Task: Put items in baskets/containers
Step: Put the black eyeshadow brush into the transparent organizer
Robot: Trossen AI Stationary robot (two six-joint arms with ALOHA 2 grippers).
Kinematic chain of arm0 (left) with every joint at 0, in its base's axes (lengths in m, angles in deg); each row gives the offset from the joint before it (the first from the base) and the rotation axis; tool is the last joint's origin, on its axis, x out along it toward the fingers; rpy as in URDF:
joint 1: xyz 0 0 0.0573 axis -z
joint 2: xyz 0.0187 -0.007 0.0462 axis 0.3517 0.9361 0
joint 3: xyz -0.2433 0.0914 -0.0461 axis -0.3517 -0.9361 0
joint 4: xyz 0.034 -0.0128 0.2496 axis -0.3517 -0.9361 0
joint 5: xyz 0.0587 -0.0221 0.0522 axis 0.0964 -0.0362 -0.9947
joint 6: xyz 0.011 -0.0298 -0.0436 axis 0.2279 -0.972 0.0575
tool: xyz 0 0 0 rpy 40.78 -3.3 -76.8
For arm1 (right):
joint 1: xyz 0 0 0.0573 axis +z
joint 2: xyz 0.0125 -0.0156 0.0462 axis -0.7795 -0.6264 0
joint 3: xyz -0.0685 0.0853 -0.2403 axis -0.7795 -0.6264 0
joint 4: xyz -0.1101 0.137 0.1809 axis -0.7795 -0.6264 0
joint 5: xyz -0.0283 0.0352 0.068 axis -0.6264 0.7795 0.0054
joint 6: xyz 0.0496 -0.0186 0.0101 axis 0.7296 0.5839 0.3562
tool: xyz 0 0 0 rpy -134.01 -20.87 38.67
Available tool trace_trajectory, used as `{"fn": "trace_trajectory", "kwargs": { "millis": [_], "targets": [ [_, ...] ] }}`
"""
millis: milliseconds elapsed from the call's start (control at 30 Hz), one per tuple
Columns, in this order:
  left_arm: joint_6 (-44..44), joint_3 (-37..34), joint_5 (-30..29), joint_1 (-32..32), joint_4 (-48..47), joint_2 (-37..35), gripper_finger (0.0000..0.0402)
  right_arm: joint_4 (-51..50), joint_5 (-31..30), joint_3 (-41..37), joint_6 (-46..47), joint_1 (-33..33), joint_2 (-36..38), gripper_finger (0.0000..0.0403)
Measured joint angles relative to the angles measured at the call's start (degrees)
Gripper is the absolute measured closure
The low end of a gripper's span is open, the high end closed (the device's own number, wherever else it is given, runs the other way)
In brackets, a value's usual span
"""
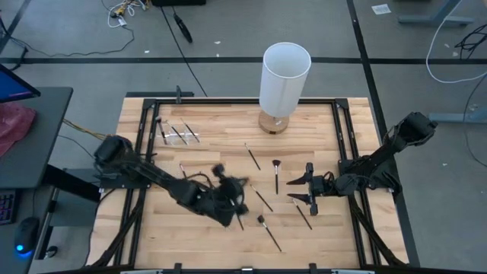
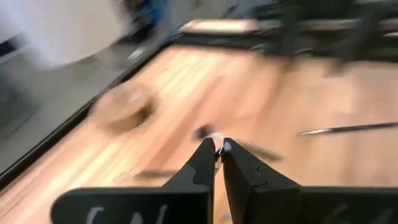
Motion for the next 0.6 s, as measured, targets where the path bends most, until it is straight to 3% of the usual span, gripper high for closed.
{"fn": "trace_trajectory", "kwargs": {
  "millis": [133,400,500,600],
  "targets": [
    [-17.3,0.0,-3.67,-0.58,-22.94,-5.32,0.0388,-0.06,0.02,0.0,0.23,0.0,-0.93,0.0218],
    [-48.8,0.0,-3.0,-2.27,-62.69,-14.03,0.0386,-0.08,0.04,0.0,0.2,-0.15,-2.56,0.0235],
    [-56.15,-0.52,-1.9,-2.98,-71.24,-17.32,0.0388,-0.13,0.02,0.0,0.16,-0.15,-2.96,0.0238],
    [-58.39,-2.91,-1.29,-4.18,-73.09,-22.06,0.0388,-0.03,-0.04,0.0,-0.03,-0.15,-3.12,0.0238]
  ]
}}
